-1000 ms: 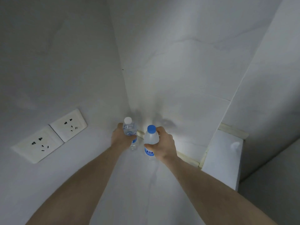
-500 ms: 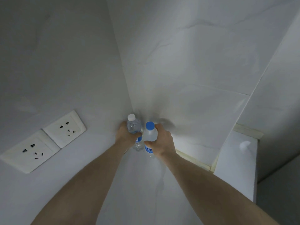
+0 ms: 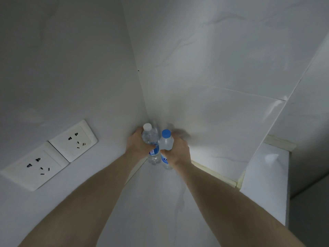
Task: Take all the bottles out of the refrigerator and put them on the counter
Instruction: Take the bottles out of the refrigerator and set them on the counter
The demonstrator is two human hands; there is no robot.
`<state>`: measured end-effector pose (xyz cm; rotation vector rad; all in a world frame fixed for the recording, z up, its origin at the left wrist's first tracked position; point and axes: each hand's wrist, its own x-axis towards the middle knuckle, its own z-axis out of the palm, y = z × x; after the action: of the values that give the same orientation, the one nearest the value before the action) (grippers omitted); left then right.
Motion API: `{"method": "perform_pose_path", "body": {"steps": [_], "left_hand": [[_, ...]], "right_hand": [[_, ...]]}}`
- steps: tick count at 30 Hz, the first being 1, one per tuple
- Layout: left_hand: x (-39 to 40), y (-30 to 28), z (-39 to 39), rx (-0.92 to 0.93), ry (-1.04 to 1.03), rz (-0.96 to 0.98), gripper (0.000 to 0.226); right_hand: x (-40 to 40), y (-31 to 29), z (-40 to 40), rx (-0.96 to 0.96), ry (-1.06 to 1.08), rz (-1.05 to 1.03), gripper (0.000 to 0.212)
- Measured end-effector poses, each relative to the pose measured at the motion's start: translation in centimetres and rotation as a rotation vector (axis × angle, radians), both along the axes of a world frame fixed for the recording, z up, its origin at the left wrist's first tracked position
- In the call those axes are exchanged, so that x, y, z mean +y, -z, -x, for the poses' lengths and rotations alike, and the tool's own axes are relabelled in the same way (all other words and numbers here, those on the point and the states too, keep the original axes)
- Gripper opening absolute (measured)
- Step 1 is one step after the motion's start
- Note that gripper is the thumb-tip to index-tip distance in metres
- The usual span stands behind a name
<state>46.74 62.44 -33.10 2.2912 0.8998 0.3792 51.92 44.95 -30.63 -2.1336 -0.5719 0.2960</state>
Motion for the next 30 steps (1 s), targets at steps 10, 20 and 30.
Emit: {"method": "perform_pose_path", "body": {"steps": [10,20,30], "left_hand": [[-0.7,-0.5,-0.1,-0.032,-0.001,-0.032,0.065],[-0.9,-2.0,-0.4,0.063,0.04,-0.121,0.054],[-1.2,-2.3,0.0,0.092,0.059,-0.144,0.048]], "right_hand": [[0.8,0.7,-0.1,-0.021,-0.019,-0.041,0.037],[0.5,0.8,-0.4,-0.038,-0.045,-0.068,0.037],[-0.1,0.1,-0.3,-0.017,-0.05,0.032,0.051]]}}
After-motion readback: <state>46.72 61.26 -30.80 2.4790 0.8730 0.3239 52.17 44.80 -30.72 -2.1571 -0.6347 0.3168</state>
